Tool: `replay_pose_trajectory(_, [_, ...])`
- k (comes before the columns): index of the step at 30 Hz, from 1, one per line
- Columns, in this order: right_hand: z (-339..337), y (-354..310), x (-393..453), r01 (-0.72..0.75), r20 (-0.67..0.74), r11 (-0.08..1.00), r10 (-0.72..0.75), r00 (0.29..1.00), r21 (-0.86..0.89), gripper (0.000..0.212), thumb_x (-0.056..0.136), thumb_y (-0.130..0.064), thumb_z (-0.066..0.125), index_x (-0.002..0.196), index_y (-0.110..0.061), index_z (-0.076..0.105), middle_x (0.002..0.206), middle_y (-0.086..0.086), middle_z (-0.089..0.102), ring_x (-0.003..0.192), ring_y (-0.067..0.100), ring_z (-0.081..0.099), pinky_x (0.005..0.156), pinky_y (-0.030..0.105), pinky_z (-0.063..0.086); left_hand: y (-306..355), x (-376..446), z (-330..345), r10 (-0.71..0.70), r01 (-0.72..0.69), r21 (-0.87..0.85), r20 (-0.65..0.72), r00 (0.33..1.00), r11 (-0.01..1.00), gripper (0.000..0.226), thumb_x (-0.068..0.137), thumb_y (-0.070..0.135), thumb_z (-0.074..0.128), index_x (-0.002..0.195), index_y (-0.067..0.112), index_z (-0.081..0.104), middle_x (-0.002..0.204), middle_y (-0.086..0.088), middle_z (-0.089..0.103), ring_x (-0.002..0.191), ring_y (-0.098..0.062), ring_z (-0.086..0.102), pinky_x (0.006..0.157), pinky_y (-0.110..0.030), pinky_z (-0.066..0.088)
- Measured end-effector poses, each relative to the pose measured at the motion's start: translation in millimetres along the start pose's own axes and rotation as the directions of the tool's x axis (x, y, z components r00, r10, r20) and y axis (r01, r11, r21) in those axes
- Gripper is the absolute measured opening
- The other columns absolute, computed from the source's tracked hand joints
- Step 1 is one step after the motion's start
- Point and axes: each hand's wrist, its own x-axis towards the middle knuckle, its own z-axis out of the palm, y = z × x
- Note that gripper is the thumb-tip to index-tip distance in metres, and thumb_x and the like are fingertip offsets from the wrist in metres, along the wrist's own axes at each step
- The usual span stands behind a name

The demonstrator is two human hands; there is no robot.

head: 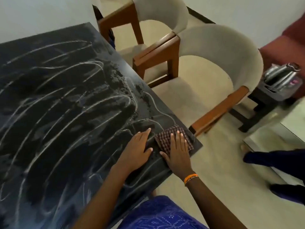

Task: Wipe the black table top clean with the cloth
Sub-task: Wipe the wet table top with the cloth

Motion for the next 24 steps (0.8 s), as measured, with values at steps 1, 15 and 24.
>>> replay_pose_trajectory(1, [0.4,0.3,0.3,-0.015,-0.003,1.000,0.015,1.000,-0.015,0.080,0.093,-0.054,0.036,0.150,-0.010,0.003,0.159,0.015,-0.004,0.147,0.031,-0.006,0.119,0.038,-0.004,-0.8,0.5,0.2,-0.016,0.016,-0.037,0.010,1.000,0.999,0.070,0.090,0.029,0.052,0.147,0.025,0.013,0.150,-0.002,0.030,0.141,-0.019,0.020,0.114,-0.035,0.022])
replay_pose_trajectory(15, [-25.9,-14.6,16.9,-0.180,-0.053,0.958,0.196,0.979,0.225,0.038,0.098,-0.026,0.041,0.132,-0.009,0.044,0.134,0.013,0.054,0.121,0.030,0.053,0.096,0.035,0.045,-10.1,-18.0,0.6,-0.088,0.108,-0.310,0.081,0.993,0.945,0.062,0.091,0.029,0.052,0.145,0.029,0.022,0.141,0.006,0.043,0.131,-0.011,0.037,0.106,-0.033,0.030])
replay_pose_trajectory(24, [-48.7,-124.5,21.4,-0.207,0.202,0.383,0.053,0.978,0.900,0.024,0.096,-0.022,0.050,0.111,-0.010,0.064,0.104,0.005,0.070,0.097,0.017,0.066,0.085,0.030,0.053,-34.2,-51.3,-41.2,-0.192,0.127,-0.438,-0.108,0.975,0.890,0.059,0.092,0.026,0.052,0.144,0.024,0.026,0.142,0.002,0.038,0.129,-0.014,0.040,0.104,-0.027,0.034])
